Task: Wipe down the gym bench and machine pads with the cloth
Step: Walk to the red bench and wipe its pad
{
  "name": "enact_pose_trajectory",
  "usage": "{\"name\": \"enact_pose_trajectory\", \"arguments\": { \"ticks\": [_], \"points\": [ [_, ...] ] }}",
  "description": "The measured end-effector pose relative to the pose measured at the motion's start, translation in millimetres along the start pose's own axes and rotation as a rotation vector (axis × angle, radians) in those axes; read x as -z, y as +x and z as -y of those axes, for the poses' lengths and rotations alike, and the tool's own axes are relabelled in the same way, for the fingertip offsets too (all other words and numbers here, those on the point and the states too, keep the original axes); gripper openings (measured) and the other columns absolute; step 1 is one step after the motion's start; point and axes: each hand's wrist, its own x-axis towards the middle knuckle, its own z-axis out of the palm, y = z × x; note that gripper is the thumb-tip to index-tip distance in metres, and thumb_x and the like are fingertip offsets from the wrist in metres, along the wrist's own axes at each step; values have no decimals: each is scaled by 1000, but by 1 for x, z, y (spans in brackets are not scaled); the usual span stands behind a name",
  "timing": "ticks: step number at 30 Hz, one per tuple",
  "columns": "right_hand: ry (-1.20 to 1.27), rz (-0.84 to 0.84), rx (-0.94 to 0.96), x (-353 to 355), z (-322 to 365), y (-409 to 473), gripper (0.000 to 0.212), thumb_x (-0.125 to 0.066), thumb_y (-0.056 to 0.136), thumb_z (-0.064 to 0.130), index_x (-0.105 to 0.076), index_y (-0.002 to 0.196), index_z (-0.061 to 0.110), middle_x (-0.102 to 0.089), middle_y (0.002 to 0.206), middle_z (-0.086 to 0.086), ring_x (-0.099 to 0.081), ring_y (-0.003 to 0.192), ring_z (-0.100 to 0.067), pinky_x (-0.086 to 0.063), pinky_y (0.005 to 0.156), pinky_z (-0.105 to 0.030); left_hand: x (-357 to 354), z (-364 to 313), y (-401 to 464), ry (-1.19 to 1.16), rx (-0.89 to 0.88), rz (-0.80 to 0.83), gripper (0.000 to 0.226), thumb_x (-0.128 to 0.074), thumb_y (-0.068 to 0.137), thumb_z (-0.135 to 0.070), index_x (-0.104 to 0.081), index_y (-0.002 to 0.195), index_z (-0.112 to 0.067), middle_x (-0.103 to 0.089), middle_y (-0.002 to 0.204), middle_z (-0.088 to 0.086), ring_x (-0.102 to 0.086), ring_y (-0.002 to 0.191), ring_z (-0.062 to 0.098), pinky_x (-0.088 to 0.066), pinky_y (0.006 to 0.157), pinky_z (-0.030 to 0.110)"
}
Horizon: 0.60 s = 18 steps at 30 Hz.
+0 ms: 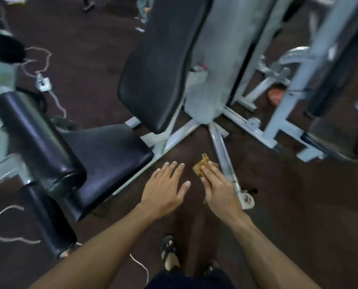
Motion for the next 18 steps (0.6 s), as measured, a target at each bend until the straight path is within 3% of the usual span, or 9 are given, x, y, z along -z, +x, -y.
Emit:
{"name": "enact_pose_trajectory", "arguments": {
  "ticks": [4,9,13,18],
  "points": [
    [-46,-193,-199,41,-34,-62,37,-58,95,18,-60,132,13,-51,144,-5,-46,134,-17,-32,112,-26,-15,-66,4,33,-234,93,65,-24,98,-57,-16,154,-25,-20,161,1,-11,148,17,-10,118,35],
    [-122,-388,-459,91,-67,-176,38,-51,98,20,-57,134,13,-48,146,-4,-43,137,-17,-39,111,-34,-43,-167,-21,104,-579,179,63,-25,99,-55,-22,152,-22,-26,159,2,-16,147,19,-15,117,37],
    [-196,-547,-632,116,-79,-289,36,-51,98,22,-59,132,12,-51,144,-4,-49,132,-18,-45,105,-36,-77,-246,-75,148,-837,208,62,-26,99,-54,-28,150,-19,-33,155,6,-25,145,23,-21,116,38],
    [-239,-711,-861,134,-71,-442,37,-51,98,22,-57,134,15,-48,147,-1,-47,134,-16,-46,105,-36,-122,-331,-182,172,-1071,324,62,-26,99,-54,-21,152,-23,-26,158,1,-18,147,20,-19,117,37]
  ]
}}
